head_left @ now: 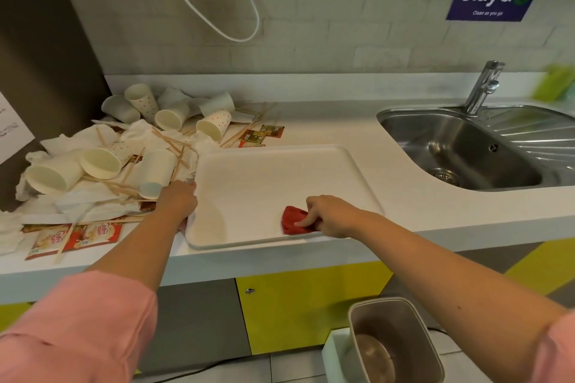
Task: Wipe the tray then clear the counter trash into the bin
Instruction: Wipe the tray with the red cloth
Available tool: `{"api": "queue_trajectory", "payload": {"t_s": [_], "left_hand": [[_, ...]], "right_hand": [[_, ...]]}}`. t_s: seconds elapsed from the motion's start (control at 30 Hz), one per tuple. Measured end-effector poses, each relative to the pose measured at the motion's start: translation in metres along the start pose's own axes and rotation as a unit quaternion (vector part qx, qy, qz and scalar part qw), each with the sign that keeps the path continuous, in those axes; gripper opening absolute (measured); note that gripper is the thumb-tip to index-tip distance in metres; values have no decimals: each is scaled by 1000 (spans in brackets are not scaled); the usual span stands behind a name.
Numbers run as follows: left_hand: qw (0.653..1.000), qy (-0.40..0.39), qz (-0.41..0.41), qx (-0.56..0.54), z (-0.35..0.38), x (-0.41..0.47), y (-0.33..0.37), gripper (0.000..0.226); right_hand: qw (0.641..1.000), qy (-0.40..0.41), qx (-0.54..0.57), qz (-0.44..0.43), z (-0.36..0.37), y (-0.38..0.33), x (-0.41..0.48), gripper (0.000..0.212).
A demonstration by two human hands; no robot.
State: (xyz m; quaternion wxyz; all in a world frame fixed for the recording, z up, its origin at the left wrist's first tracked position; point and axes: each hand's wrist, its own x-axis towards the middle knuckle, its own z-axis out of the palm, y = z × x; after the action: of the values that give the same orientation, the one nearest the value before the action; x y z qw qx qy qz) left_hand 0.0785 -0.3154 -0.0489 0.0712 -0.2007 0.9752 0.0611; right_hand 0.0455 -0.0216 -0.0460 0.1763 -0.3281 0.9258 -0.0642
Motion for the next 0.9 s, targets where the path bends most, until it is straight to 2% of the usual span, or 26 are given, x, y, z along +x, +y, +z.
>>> {"api": "queue_trajectory", "payload": {"t_s": [0.17, 0.37, 0.5, 0.73, 0.9], "left_hand": [[1000, 0, 1, 1, 0, 1, 0, 42], [999, -2, 4, 38, 2, 3, 0, 43], [999, -3, 11, 40, 3, 5, 0, 40], [1000, 6, 10, 14, 2, 0, -2, 42], [1000, -4, -2, -24, 1, -2, -2, 42]], "right_hand": [[999, 12, -22, -38, 3, -27, 18, 25], [997, 38, -30, -66, 5, -53, 16, 36], [998, 31, -10, -56, -4, -33, 3, 35], [1000, 14, -3, 21, -20, 38, -34, 32], [999, -20, -50, 0, -17, 34, -38, 33]]}}
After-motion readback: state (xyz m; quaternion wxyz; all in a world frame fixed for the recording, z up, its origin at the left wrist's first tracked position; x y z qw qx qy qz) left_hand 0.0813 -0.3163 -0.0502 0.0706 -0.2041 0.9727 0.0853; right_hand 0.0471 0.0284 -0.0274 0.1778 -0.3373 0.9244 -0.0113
